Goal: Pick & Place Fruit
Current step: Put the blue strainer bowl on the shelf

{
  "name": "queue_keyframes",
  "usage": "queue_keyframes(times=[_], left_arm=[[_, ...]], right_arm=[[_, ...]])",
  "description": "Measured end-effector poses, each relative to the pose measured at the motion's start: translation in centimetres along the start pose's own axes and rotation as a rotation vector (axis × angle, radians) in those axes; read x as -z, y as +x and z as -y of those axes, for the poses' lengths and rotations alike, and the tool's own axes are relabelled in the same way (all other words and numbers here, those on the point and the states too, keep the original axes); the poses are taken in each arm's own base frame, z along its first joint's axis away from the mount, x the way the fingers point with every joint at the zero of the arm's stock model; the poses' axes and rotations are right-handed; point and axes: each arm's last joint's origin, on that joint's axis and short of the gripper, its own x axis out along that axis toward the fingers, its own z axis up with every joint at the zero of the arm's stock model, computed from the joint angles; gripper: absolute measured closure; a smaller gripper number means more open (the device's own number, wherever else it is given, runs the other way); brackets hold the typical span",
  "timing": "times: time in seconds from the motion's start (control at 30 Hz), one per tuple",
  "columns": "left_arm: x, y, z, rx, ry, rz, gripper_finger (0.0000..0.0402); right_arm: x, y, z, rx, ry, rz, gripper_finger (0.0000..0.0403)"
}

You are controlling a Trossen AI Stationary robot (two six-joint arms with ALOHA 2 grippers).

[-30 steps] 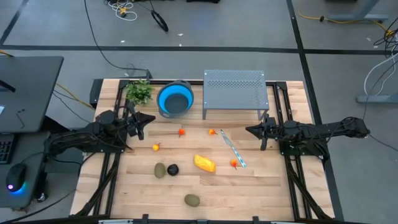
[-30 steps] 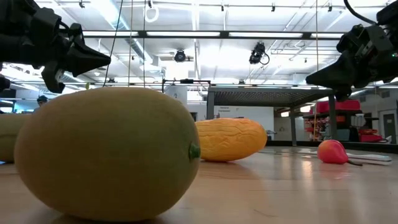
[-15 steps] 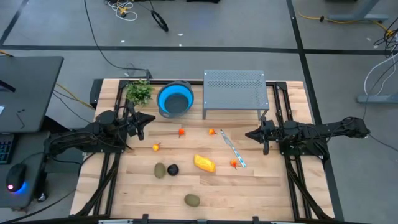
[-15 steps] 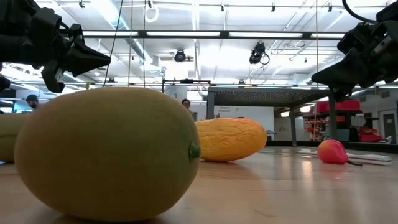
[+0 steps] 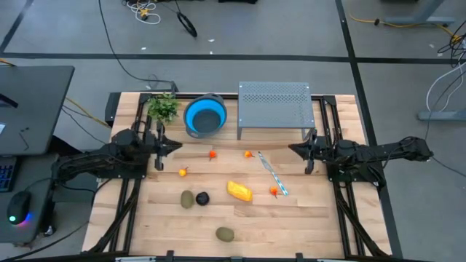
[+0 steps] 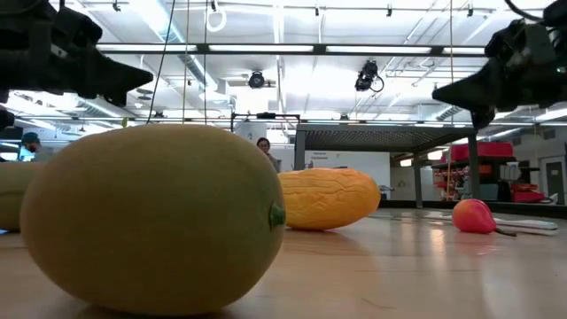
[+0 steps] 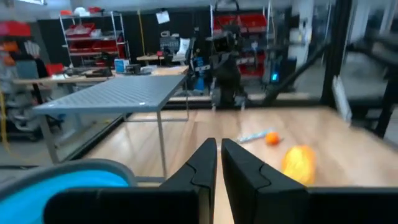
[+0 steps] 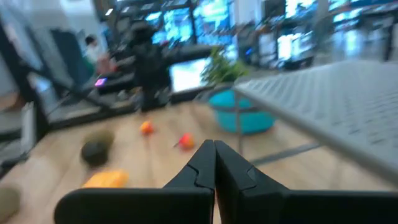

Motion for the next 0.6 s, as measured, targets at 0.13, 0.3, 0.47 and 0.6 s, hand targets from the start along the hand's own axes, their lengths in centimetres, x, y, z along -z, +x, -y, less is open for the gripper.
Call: queue_keyframes(times=[0.13,0.3,0.47,0.6], left_arm=[[-0.34,0.0,-0.01,0.0,-0.115,0.035,0.037],[-0.75,-0.03,-0.08,-0.018,-0.171,0.08,0.037],[-0.64,-0.02,-0.12,-0.035,-0.197,0.07,0.037],[-0.35,-0.01,-0.14,-0.046,-0.161,0.039,0.037]], right_arm=[[-0.55,-0.02,0.12,0.061,0.02,0.062,0.04],[-0.68,-0.03,0.17,0.08,0.026,0.077,0.04],[-0.66,-0.03,0.18,0.081,0.025,0.075,0.04],[-0.68,-0.03,0.17,0.078,0.026,0.076,0.04]])
